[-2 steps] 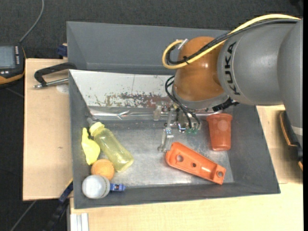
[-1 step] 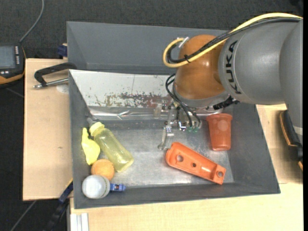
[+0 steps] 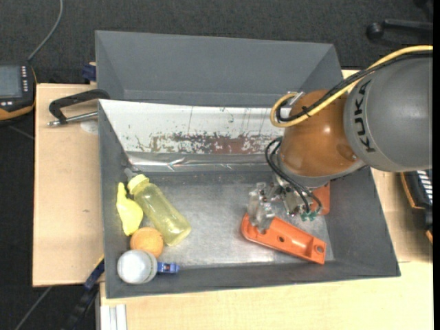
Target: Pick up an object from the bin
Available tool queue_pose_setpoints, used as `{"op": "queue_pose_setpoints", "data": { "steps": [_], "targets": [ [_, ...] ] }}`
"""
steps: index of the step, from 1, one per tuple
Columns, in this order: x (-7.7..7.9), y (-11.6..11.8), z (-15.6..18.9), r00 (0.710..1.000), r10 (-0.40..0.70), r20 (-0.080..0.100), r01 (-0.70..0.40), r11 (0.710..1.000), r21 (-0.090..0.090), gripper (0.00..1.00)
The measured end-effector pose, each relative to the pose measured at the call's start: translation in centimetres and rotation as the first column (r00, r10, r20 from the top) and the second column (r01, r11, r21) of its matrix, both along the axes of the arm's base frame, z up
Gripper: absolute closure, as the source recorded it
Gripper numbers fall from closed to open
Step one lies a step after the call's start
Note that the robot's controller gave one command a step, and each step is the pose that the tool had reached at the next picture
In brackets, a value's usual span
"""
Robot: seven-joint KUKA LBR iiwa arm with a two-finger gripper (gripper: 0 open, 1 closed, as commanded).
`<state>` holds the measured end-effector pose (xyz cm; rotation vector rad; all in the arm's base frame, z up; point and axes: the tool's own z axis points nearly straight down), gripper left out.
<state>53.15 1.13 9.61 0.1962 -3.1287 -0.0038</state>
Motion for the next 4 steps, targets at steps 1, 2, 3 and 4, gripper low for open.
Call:
{"op": "queue_pose_setpoints", "data": {
  "steps": [1,2,3,4],
  "targets": [
    [0.0,0.0,0.0,1.0,0.0,0.001,0.0,1.0,0.0,1.0],
    [-0.5,-0.2,-0.4,0.999,0.036,0.005,-0.036,0.999,0.001,1.0],
    [-2.0,-5.4,-0.9,0.999,-0.043,0.001,0.043,0.999,0.0,0.0],
    [-2.0,-5.4,-0.9,0.999,-0.042,0.001,0.042,0.999,0.001,0.0]
  ]
}}
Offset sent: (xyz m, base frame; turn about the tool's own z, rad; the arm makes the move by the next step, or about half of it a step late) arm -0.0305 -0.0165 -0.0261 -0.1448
